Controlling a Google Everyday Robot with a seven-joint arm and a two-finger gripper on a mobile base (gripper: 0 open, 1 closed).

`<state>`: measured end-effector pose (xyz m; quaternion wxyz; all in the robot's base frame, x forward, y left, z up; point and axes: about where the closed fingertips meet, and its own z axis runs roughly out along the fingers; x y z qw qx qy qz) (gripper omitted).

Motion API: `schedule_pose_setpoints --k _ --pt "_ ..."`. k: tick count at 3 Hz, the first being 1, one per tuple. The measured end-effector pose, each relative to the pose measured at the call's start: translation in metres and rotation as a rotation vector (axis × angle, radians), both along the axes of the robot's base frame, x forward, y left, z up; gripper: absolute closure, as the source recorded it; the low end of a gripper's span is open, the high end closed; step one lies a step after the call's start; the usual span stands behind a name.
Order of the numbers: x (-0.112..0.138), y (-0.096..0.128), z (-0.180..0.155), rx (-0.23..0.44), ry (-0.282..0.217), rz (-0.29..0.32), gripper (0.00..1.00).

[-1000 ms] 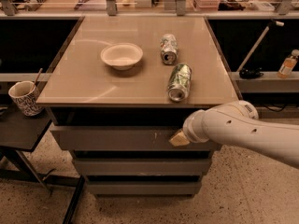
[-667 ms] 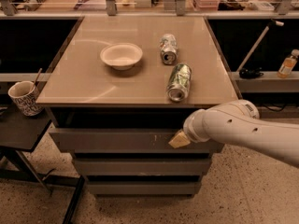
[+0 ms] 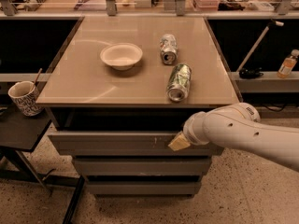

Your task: Open top drawer

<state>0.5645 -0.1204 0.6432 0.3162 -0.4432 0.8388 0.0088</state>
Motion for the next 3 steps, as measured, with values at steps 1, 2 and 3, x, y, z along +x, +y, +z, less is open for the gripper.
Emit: schedule_pose_setpoints --k 1,2,3 --pt "0.0 0.0 0.0001 0.0 0.0 0.0 1.0" --pt "0.0 -0.0003 0.0017 0.0 0.0 0.0 1.0" --pt "-0.0078 0.0005 0.0027 0.008 0.0 0.004 1.0"
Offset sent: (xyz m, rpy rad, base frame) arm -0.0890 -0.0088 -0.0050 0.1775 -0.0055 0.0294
